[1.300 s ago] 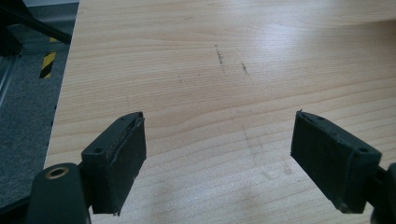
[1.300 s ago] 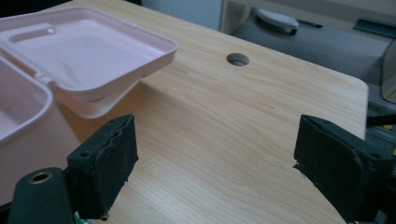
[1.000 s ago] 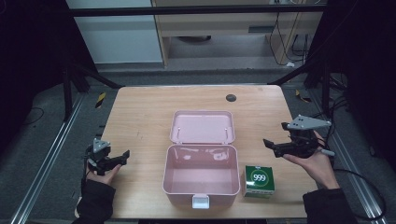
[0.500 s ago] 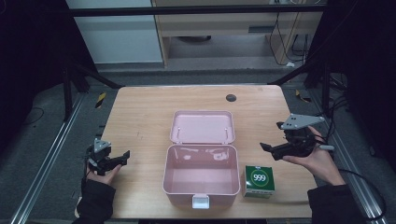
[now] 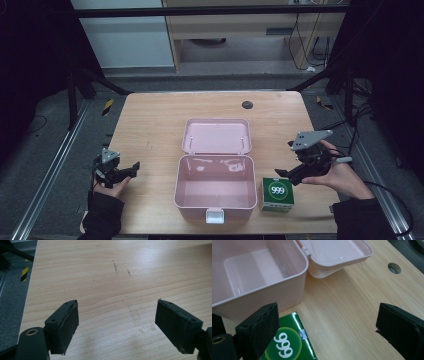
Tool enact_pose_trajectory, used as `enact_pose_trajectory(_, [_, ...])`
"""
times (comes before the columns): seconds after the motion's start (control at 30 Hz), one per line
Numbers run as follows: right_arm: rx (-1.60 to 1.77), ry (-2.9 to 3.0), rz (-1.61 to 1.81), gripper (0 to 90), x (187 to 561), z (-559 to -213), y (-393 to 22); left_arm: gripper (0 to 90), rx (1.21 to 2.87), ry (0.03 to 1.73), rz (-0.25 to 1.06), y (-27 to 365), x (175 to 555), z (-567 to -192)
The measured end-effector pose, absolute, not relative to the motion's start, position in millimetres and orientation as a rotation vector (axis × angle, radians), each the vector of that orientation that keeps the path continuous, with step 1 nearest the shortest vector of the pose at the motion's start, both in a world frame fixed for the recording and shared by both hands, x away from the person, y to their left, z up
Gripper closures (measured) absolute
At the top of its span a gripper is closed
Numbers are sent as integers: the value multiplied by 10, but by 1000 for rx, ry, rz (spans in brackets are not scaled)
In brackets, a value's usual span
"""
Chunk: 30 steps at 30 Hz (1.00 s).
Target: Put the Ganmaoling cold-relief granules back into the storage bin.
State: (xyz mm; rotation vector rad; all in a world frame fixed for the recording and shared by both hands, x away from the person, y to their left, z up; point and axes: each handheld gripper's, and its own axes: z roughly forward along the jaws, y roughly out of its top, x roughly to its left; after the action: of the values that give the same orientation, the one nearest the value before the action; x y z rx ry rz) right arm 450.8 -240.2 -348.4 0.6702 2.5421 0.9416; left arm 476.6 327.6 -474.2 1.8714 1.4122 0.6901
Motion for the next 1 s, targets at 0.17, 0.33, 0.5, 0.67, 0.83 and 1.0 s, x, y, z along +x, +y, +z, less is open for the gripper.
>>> enact_pose_trajectory(0.17, [603, 2612, 887, 45, 4469, -3527, -2340, 183, 1875, 1413, 686, 3277, 4770, -4749])
enact_pose_trajectory(0.33, [578, 2646, 852, 41, 4459, -3561, -2312, 183, 1878, 1411, 687, 3266, 4773, -4752])
enact_pose_trajectory(0.5, [543, 2684, 815, 39, 4443, -3593, -2279, 184, 1876, 1411, 688, 3270, 4772, -4750])
enact_pose_trajectory(0.67, [512, 2716, 790, 39, 4427, -3632, -2254, 184, 1878, 1409, 687, 3270, 4770, -4749])
enact_pose_trajectory(0.83, [483, 2764, 757, 41, 4399, -3714, -2247, 185, 1876, 1408, 692, 3270, 4769, -4746])
enact_pose_trajectory(1.0, [463, 2801, 726, 36, 4379, -3791, -2235, 186, 1876, 1406, 695, 3270, 4765, -4741])
